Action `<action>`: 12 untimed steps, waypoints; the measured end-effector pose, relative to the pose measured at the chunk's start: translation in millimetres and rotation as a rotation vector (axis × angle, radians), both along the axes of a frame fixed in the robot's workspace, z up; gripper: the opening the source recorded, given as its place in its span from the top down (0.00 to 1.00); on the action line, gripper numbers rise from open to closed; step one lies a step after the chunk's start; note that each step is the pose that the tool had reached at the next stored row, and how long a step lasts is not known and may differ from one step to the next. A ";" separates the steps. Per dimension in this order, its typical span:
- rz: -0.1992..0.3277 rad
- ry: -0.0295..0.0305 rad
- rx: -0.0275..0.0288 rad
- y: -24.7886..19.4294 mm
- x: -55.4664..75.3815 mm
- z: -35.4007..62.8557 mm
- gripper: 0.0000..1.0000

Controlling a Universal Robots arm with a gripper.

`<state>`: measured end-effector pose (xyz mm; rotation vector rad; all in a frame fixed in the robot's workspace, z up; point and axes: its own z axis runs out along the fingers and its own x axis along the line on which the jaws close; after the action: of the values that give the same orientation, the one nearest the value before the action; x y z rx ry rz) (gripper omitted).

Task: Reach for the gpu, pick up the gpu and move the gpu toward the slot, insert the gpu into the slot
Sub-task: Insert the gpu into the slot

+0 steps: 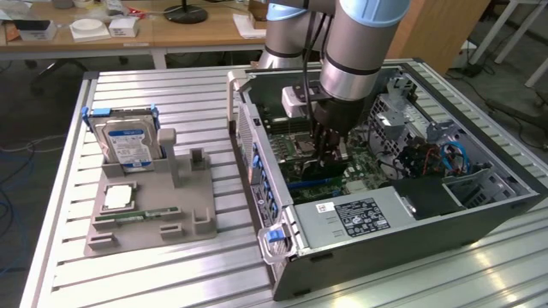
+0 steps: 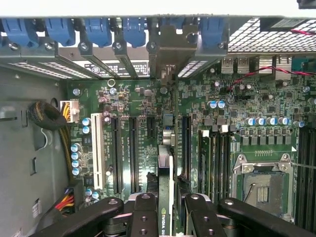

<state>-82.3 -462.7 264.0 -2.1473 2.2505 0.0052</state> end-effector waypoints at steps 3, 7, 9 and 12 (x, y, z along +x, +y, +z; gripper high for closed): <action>0.000 0.0005 -0.0002 -0.1 0.1 0.0 0.74; 0.000 0.0002 0.0002 0.0 0.1 -1.9 0.74; 0.000 0.0005 -0.0003 -0.1 0.1 -2.2 0.74; 0.000 0.0003 0.0000 0.0 0.1 -3.1 0.74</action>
<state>-82.2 -462.7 261.0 -2.1477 2.2505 0.0055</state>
